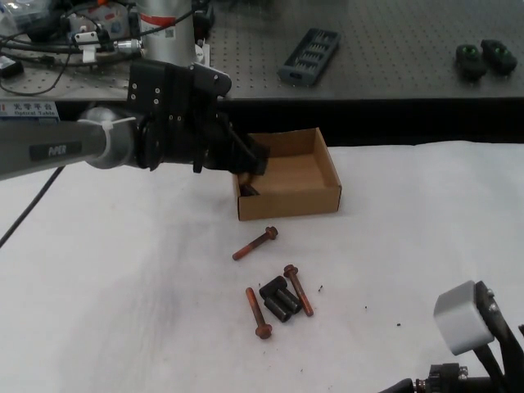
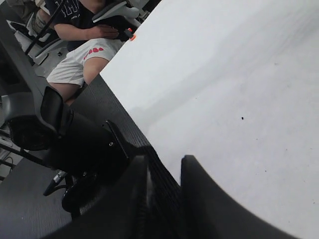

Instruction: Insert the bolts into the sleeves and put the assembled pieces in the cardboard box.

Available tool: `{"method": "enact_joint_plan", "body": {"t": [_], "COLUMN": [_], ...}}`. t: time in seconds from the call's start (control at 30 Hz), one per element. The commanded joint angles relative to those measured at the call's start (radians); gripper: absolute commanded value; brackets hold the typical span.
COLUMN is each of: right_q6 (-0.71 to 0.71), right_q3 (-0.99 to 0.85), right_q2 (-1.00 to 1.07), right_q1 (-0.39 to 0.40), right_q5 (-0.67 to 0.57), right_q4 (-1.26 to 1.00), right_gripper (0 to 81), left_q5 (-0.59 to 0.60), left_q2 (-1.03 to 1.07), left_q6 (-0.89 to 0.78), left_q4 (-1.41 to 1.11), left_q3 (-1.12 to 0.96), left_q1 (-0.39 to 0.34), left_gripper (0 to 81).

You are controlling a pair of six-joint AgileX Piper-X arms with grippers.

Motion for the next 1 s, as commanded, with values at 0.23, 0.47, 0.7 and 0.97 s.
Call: {"method": "enact_joint_plan", "body": {"t": [0.23,0.47,0.7,0.97], "right_q6": [0.001,-0.023,-0.007,0.045], "right_q3": [-0.002,-0.002,-0.004,-0.059], "right_q2": [-0.008,-0.008,-0.008,-0.008], "right_q1": [0.004,0.001,-0.026,-0.201], "right_q5": [0.003,0.019,0.12,0.316], "right_q4": [-0.004,-0.004,0.005,0.027], "right_gripper": [18.7,18.7,18.7,18.7], "left_q5": [0.022,-0.043,-0.198,-0.255], "left_q2": [-0.075,-0.121,-0.117,-0.089], "left_q6": [0.155,0.269,0.368,0.352], "left_q4": [0.303,0.439,0.571,0.542], "left_q3": [-0.022,-0.022,-0.02,-0.02], "left_q1": [-0.015,-0.026,-0.092,-0.128], "left_gripper": [41.0,35.6,34.9,34.9]}}
